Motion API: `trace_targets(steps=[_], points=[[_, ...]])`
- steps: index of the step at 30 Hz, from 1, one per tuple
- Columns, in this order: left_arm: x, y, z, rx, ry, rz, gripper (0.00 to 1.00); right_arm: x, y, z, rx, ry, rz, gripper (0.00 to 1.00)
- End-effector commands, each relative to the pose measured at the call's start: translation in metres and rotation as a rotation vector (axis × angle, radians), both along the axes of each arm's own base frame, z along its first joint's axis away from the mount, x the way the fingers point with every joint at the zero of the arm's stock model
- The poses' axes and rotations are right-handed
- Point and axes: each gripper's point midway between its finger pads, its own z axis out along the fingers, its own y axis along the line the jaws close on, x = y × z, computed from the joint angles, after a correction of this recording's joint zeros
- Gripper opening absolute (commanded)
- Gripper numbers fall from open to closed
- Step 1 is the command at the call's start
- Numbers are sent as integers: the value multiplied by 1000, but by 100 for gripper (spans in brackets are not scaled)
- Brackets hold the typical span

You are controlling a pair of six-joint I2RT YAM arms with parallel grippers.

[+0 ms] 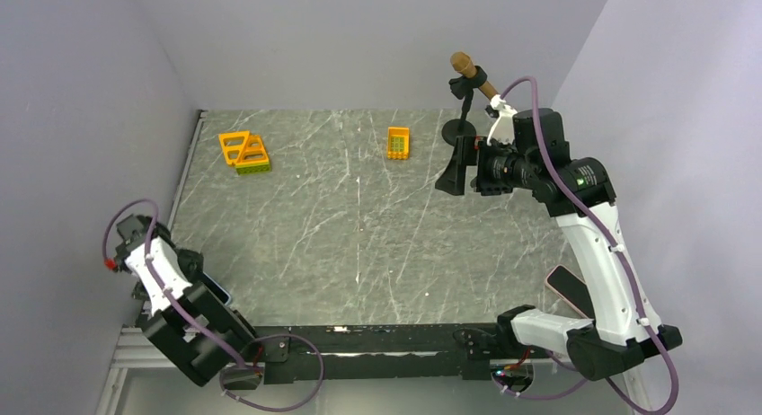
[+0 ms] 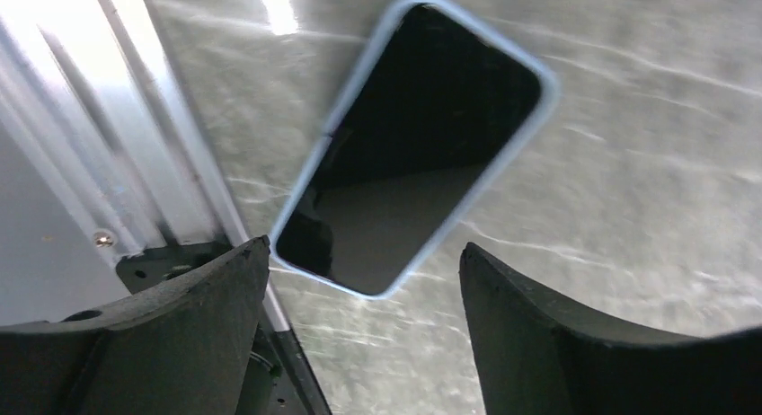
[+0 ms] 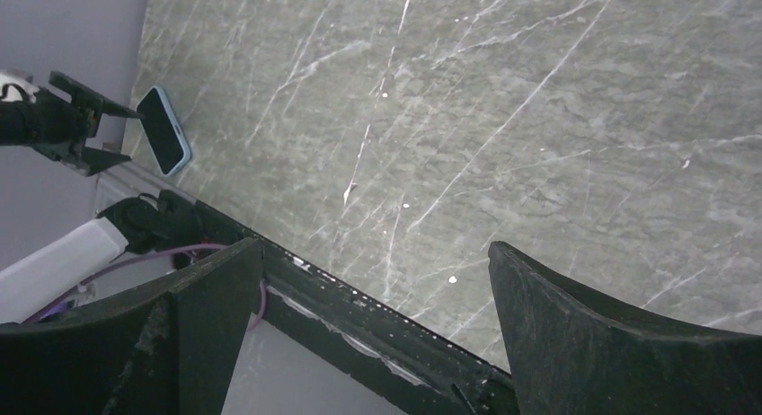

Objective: Take the phone out of the phone case
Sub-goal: Adjust the phone at the corner of the board.

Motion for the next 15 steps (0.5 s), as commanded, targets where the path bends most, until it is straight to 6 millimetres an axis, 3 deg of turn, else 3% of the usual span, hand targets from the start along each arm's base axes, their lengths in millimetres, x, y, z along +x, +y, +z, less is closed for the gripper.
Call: trace_targets(steps=[1,6,11,15], points=[[-12,11,-6,28,-94,186,73,4,7,15,8,-57,29,100],[-39,29,2,157,-21,349,65,4,9,10,-11,-50,37,100],[-48,36,-11,154,-40,443,73,1,9,11,-41,-63,47,100],[-56,37,-24,137,-45,509,54,-1,5,8,-64,-66,35,100]])
